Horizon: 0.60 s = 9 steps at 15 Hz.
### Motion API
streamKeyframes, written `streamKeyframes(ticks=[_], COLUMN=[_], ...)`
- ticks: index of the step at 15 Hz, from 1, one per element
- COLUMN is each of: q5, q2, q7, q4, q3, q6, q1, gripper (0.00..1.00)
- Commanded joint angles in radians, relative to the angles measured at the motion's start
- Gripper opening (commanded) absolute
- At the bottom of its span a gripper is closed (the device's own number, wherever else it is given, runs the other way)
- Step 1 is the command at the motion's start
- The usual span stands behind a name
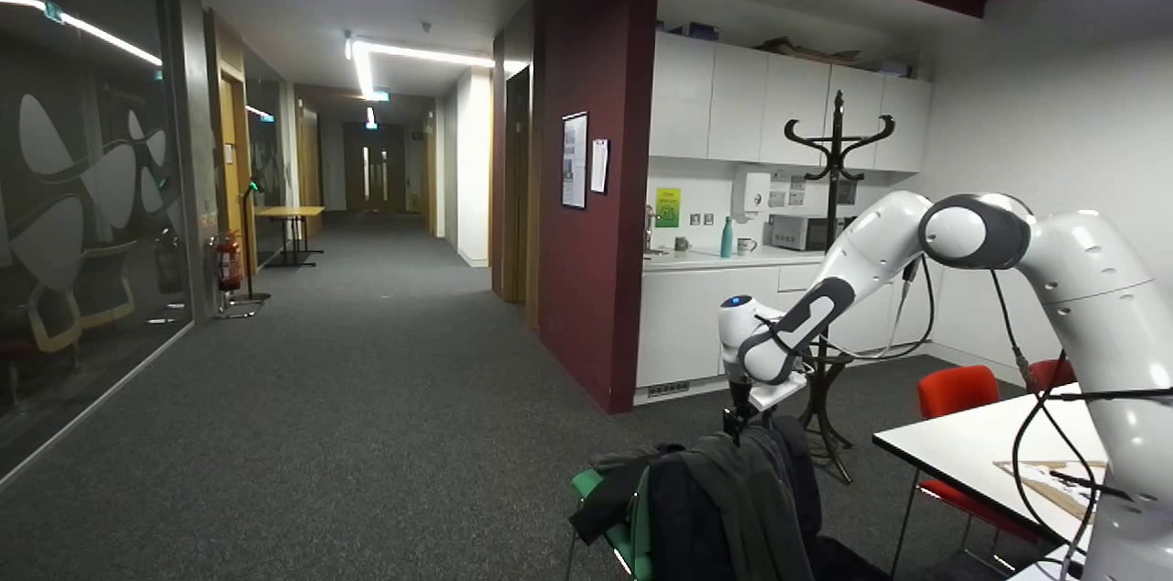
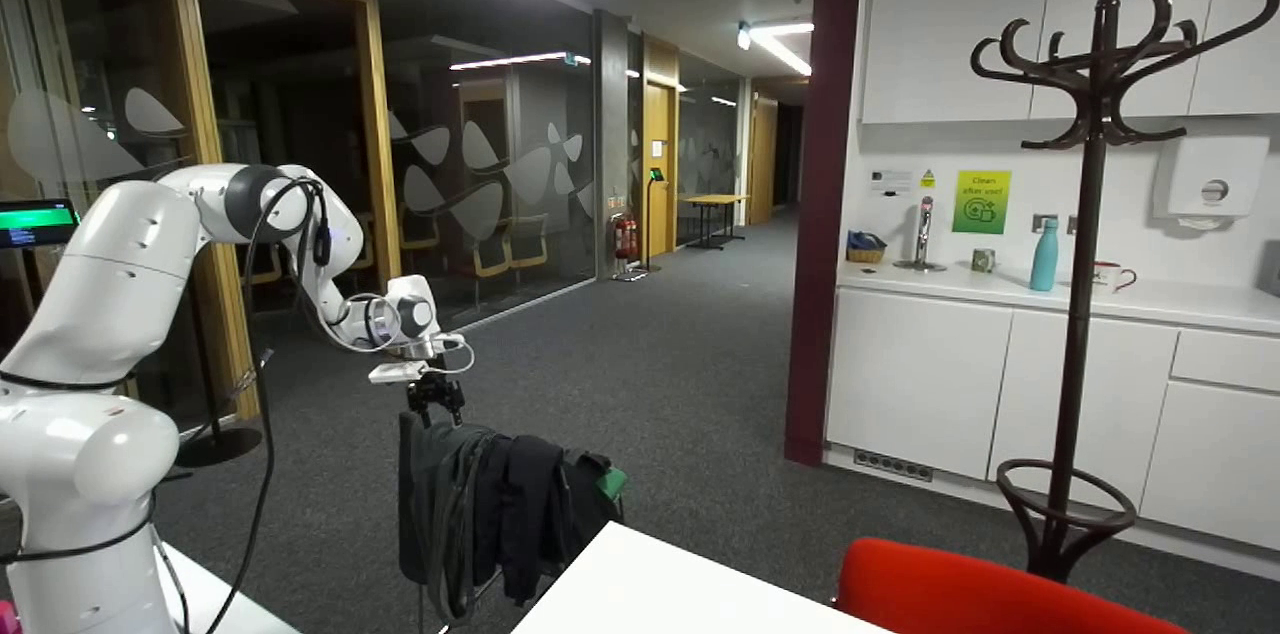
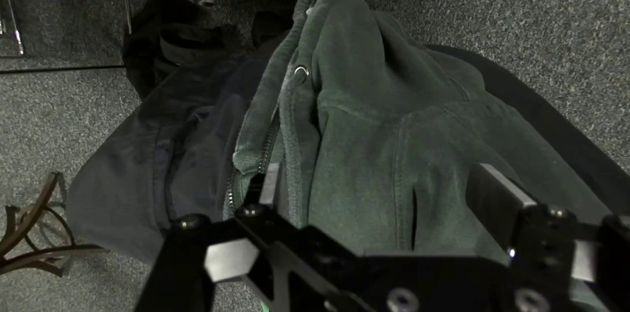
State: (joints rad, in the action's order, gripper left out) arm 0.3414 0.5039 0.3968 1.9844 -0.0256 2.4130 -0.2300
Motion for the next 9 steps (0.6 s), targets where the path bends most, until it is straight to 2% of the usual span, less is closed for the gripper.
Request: streamKeyframes(ticks=[1, 5, 9], q5=[-0.025, -0.049, -0.133], q2=[0.020, 0.039, 0.061], q7=[-0.058, -0.119, -0.223], q4=[-0.012, -0.014, -0.013], q3=[0.002, 0.010, 0.039], q6=[0.078, 0.164, 0.225], q1=[0.021, 0.040, 0.084], gripper=[1.00, 1.00, 1.00])
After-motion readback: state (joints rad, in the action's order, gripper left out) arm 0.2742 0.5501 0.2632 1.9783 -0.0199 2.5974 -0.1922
